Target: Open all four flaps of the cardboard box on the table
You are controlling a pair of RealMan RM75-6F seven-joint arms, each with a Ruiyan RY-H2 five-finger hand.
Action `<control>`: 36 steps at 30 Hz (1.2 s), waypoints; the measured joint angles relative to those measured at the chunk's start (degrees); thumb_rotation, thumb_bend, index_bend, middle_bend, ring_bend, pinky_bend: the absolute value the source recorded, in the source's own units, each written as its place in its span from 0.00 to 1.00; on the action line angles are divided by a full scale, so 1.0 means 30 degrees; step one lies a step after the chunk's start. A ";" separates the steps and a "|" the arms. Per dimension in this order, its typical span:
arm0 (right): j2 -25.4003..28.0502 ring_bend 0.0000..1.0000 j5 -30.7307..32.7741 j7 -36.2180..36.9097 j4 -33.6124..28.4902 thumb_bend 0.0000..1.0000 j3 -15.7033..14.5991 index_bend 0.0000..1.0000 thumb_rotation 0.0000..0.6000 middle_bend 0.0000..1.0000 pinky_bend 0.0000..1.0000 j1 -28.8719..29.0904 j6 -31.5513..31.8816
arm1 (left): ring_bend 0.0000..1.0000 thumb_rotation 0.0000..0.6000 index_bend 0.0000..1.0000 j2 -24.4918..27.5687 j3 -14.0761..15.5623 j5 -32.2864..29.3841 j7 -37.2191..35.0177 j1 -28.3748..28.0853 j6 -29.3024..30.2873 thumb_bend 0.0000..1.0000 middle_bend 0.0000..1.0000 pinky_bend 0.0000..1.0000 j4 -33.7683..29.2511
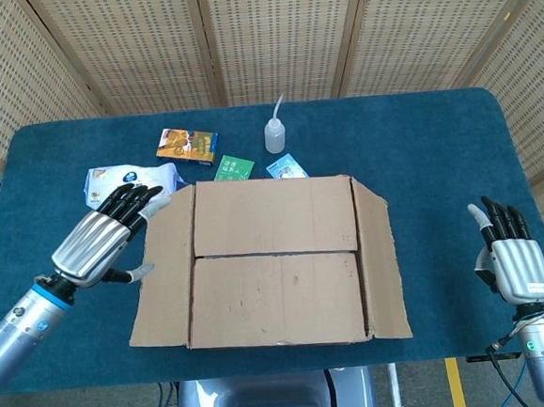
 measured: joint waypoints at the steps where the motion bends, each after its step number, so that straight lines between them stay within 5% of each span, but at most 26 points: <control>1: -0.0002 0.00 -0.0013 0.0003 0.0007 0.96 -0.0001 0.05 1.00 0.00 0.00 -0.0007 0.0014 | 0.00 0.88 0.00 -0.0344 -0.0107 -0.0293 0.0354 -0.0182 -0.0189 0.25 0.00 0.00 -0.0032; 19: -0.0191 0.00 -0.0186 0.0215 0.0291 0.96 -0.0017 0.05 1.00 0.00 0.00 -0.0070 0.0105 | 0.00 0.86 0.00 -0.5697 -0.0960 -0.4846 0.6554 -0.2669 -0.1558 0.25 0.00 0.00 0.0699; 36: -0.0048 0.00 -0.0017 0.0633 0.0536 0.96 0.0035 0.05 1.00 0.00 0.00 -0.0342 0.0236 | 0.00 0.86 0.00 -0.8784 -0.1082 -0.7605 0.8946 -0.3724 -0.0913 0.25 0.00 0.00 0.2865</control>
